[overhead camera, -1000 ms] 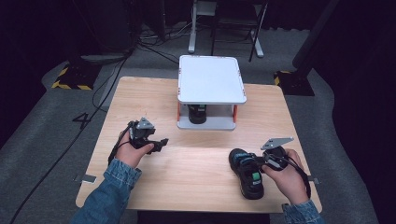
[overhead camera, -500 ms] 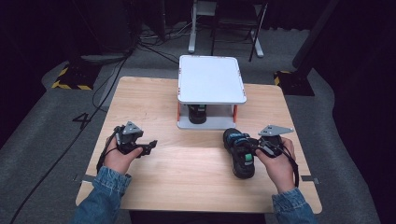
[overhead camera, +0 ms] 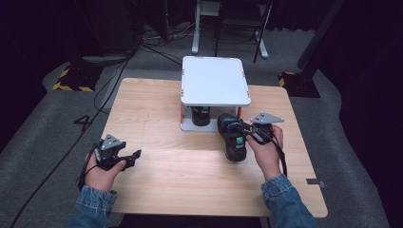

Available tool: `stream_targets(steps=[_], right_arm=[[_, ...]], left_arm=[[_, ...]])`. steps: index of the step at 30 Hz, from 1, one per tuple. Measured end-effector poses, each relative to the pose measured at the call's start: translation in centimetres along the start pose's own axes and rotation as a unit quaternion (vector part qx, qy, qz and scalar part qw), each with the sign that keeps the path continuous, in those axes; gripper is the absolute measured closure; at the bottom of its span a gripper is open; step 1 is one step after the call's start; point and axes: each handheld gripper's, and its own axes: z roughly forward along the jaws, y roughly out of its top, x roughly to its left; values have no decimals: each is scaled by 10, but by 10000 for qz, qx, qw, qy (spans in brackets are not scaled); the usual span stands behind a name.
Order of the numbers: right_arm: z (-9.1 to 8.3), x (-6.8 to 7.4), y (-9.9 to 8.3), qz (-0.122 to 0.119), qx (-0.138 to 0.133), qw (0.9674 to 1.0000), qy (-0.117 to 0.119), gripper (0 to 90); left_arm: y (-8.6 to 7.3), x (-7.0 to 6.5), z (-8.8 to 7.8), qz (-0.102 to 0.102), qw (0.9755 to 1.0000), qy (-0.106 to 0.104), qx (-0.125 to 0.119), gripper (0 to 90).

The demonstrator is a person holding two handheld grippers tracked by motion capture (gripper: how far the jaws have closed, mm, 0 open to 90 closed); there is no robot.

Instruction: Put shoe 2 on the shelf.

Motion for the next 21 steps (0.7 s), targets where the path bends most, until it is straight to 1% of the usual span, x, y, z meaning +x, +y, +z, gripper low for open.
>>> stream_targets(steps=[2, 3, 4, 5, 6, 7, 9, 10, 11, 12, 13, 14, 15, 16, 17, 18, 19, 20, 21], right_arm=[[10, 0, 3, -26, -41, 10000, -32, 725], [19, -1, 5, -20, -63, 10000, -66, 724], [19, -1, 5, -20, -63, 10000, -66, 724], [28, -1, 6, 9, -105, 9998, -146, 724], [33, -1, 7, 16, -120, 9998, -171, 725], [33, -1, 7, 16, -120, 9998, -171, 725], [43, -2, 8, -18, -115, 9997, -230, 725], [52, -3, 7, -32, -102, 9995, -303, 724], [52, -3, 7, -32, -102, 9995, -303, 724], [59, -4, 6, -68, -108, 9993, -360, 719], [59, -4, 6, -68, -108, 9993, -360, 719], [62, -5, 4, -78, -84, 9993, -342, 711], [64, -6, 3, -84, -48, 9994, -319, 703], [66, -7, 1, -92, -88, 9994, -331, 685], [67, -9, 0, -100, -130, 9993, -338, 633], [66, -11, -1, -36, -63, 9997, -228, 520], [64, -12, -1, -33, -110, 9996, -254, 470], [64, -12, -1, -33, -110, 9996, -254, 470], [56, -11, -2, -67, -62, 9994, -330, 429]], left_arm=[[-4, 1, -5, -96, 9999, 21, -25, 300], [-7, 1, -11, -123, 9999, 63, -32, 300], [-7, 1, -11, -123, 9999, 63, -32, 300], [-9, 1, -13, -119, 9999, 74, -47, 299], [-10, 1, -14, -125, 9999, 90, -41, 299], [-12, 1, -16, -139, 9999, 96, -16, 299], [-15, 3, -18, -149, 9998, 132, 13, 298], [-18, 5, -19, -191, 9997, 156, 26, 298], [-18, 5, -19, -191, 9997, 156, 26, 298], [-19, 6, -19, -186, 9997, 178, 38, 298], [-19, 6, -19, -186, 9997, 178, 38, 298], [-19, 5, -19, -216, 9996, 174, 43, 298], [-19, 5, -18, -202, 9997, 161, 42, 298], [-18, 5, -18, -203, 9997, 149, 44, 298], [-18, 5, -16, -142, 9998, 127, 61, 298], [-17, 4, -16, -177, 9997, 128, 58, 298], [-16, 4, -14, -154, 9998, 105, 66, 297], [-15, 4, -13, -151, 9998, 101, 63, 297], [-14, 3, -11, -123, 9999, 70, 66, 297]])
